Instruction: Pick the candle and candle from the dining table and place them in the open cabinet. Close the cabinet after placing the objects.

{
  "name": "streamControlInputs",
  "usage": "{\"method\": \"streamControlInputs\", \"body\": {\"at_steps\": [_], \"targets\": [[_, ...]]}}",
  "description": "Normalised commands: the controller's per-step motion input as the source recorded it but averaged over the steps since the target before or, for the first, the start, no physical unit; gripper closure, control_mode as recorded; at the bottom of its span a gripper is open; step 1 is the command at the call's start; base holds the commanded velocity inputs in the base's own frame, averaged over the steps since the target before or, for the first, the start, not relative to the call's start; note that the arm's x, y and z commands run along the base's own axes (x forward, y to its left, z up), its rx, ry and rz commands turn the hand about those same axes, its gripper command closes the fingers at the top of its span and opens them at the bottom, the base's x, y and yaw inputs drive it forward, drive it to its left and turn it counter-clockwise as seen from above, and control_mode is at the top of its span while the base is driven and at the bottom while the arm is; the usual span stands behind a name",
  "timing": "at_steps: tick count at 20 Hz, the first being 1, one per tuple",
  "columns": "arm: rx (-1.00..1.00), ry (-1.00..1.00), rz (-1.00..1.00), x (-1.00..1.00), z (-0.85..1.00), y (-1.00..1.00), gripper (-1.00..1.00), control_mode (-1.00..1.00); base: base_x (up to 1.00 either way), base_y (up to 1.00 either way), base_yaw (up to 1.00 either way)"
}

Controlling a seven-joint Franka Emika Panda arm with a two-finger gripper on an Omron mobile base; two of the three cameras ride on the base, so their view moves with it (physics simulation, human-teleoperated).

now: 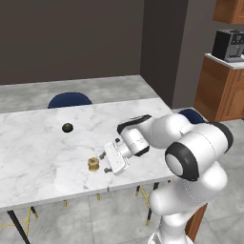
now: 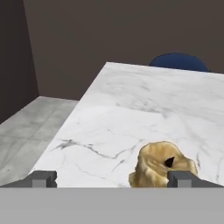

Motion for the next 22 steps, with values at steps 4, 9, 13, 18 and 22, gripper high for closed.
{"method": "streamControlInputs", "body": {"at_steps": [4, 9, 13, 18, 22], "targets": [[0.00, 0.00, 0.00, 0.13, -0.06, 0.33, -1.00, -1.00, 0.00, 0.00, 0.00], [0.00, 0.00, 0.00, 0.10, -0.02, 0.25, -1.00, -1.00, 0.00, 0.00, 0.00], [0.00, 0.00, 0.00, 0.06, 0.00, 0.17, -1.00, -1.00, 0.00, 0.00, 0.00], [0.01, 0.00, -0.02, 0.01, -0.01, 0.05, -1.00, -1.00, 0.00, 0.00, 0.00], [0.02, -0.01, -0.09, 0.00, 0.00, 0.00, -1.00, -1.00, 0.00, 0.00, 0.00]]}}
